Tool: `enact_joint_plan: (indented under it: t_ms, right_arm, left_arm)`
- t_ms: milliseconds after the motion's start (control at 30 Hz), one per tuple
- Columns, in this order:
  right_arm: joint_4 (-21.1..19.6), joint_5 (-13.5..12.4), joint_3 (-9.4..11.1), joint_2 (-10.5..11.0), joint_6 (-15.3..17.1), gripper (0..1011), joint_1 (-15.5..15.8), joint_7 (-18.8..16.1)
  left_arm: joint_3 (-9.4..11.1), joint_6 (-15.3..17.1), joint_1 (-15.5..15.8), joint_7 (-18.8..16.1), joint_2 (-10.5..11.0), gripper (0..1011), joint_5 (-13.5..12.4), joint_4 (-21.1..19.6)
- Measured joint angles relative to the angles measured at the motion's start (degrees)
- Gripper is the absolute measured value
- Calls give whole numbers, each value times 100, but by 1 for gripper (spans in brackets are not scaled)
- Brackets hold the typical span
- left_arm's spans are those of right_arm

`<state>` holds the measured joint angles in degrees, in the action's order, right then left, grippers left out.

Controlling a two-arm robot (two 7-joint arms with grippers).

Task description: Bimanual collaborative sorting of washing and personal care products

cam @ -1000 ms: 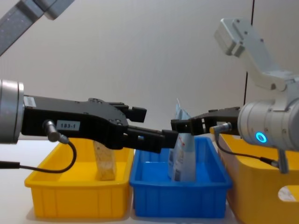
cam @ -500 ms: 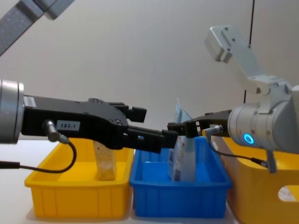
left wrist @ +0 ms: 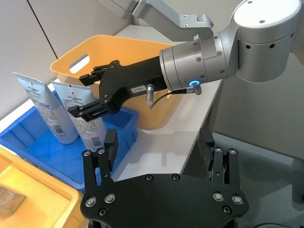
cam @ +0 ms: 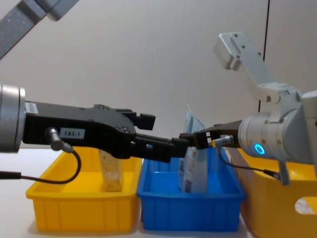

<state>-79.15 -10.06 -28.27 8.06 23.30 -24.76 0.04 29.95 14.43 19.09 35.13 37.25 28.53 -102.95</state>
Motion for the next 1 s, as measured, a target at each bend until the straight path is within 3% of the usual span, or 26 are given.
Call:
enact_joint_plan:
  t_ms: [400,633,700,800,1000]
  right_arm:
    - [46,17,7,-26,20,539,-23,10]
    - [61,23,10,-34,25,284,-28,11]
    - [62,24,10,-35,25,255,-29,11]
    - [66,26,11,-37,28,119,-31,11]
    - [69,27,10,-39,30,16,-33,11]
  left_arm:
    - [0,0,0,0,0,1002,0,0]
    - [0,0,0,0,0,1002,0,0]
    - [0,0,0,0,0,1002,0,0]
    - [0,0,0,0,0,1002,0,0]
    - [0,0,0,0,0,1002,0,0]
